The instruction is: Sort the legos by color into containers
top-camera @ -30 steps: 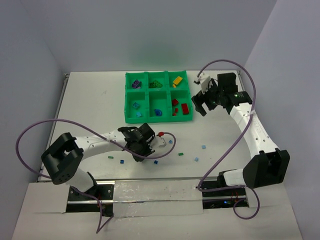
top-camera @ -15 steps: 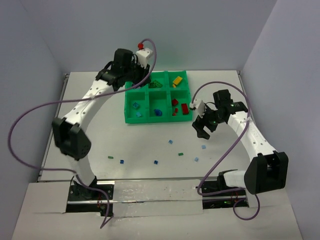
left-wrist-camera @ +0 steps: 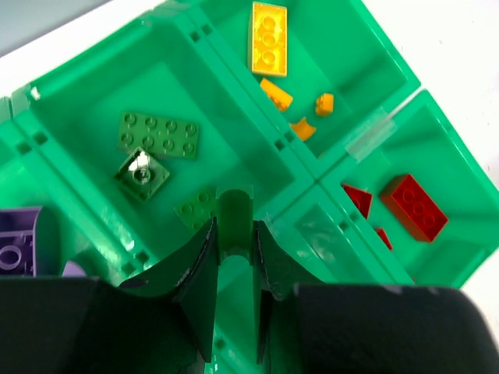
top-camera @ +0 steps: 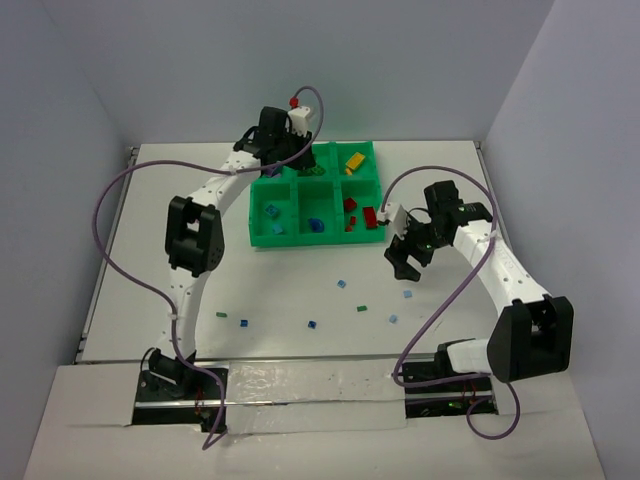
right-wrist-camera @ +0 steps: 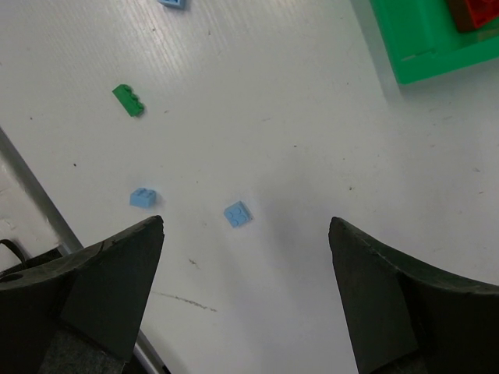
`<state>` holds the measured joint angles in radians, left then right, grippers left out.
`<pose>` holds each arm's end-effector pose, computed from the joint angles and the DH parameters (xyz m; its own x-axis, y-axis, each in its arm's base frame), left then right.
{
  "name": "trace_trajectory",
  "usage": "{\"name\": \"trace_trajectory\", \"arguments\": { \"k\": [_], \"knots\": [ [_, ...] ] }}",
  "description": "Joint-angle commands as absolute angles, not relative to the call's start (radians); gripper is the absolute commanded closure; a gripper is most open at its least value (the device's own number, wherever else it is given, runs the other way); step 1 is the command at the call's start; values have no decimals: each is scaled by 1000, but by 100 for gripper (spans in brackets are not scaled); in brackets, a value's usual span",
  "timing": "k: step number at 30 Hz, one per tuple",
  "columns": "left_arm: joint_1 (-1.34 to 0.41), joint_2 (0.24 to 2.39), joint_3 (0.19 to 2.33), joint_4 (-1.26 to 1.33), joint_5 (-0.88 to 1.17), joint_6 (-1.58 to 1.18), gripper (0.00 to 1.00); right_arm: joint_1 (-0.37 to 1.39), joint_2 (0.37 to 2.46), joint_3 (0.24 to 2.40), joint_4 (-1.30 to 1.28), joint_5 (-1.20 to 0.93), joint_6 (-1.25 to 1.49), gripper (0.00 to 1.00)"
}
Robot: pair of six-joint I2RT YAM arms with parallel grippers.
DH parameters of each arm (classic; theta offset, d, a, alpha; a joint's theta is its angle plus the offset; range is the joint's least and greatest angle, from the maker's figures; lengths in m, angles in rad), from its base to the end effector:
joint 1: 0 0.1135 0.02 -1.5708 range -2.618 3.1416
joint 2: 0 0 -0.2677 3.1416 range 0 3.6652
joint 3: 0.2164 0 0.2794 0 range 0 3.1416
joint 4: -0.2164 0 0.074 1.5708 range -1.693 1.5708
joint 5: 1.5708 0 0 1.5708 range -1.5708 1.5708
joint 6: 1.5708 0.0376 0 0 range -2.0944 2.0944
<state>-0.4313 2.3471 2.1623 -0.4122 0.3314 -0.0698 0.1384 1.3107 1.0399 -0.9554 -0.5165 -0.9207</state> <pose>0.5194 -0.2525 0.2517 -0.5541 0.1824 -0.8123 0.6026 0.7611 -0.2401 0.2611 0.0551 0.2566 -0.3372 -0.7458 -0.5745 -0.9147 0.4040 0.0124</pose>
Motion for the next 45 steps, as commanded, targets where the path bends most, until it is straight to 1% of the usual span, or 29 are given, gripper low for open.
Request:
{"name": "trace_trajectory", "arguments": {
  "k": [1, 3, 6, 7, 8, 9, 10, 12, 13, 17, 21, 24, 28, 32, 36, 39, 45],
  "knots": [
    [-432, 2367, 2238, -279, 358, -93, 94, 153, 1310, 1059, -986, -512, -953, 7],
    [-431, 2385, 2246, -278, 354, -83, 90, 159, 1313, 1062, -993, -513, -956, 8],
    [-430, 2396, 2247, -275, 349, -70, 73, 176, 1314, 1061, -997, -514, -963, 10],
    [-430, 2395, 2246, -273, 344, -66, 64, 187, 1315, 1059, -997, -513, -968, 11],
    [-430, 2394, 2247, -271, 337, -61, 57, 199, 1315, 1057, -996, -512, -973, 12],
    [-429, 2392, 2247, -270, 330, -55, 53, 212, 1315, 1054, -995, -510, -977, 12],
    [-428, 2389, 2247, -271, 327, -50, 50, 224, 1315, 1051, -994, -506, -984, 13],
    [-428, 2385, 2247, -273, 324, -38, 48, 241, 1318, 1045, -992, -499, -991, 14],
    [-426, 2381, 2246, -278, 318, -35, 45, 264, 1321, 1040, -985, -495, -994, 16],
    [-411, 2350, 2250, -288, 303, -36, 38, 345, 1336, 1019, -955, -480, -991, 19],
    [-368, 2244, 2252, -334, 347, -66, 35, 463, 1375, 1012, -929, -467, -985, 28],
    [-315, 2126, 2188, -403, 449, -65, 33, 516, 1411, 1012, -916, -468, -988, 33],
    [-203, 1917, 1952, -437, 542, -51, 31, 581, 1450, 1017, -877, -449, -978, 36],
    [-102, 1716, 1701, -455, 575, -35, 30, 643, 1482, 999, -841, -445, -946, 39],
    [-15, 1594, 1567, -473, 584, -24, 30, 708, 1508, 960, -784, -416, -928, 42],
    [24, 1538, 1510, -477, 586, -20, 30, 724, 1537, 948, -757, -390, -922, 43],
    [37, 1468, 1452, -476, 569, -11, 30, 738, 1573, 905, -692, -303, -906, 44]
  ]
}}
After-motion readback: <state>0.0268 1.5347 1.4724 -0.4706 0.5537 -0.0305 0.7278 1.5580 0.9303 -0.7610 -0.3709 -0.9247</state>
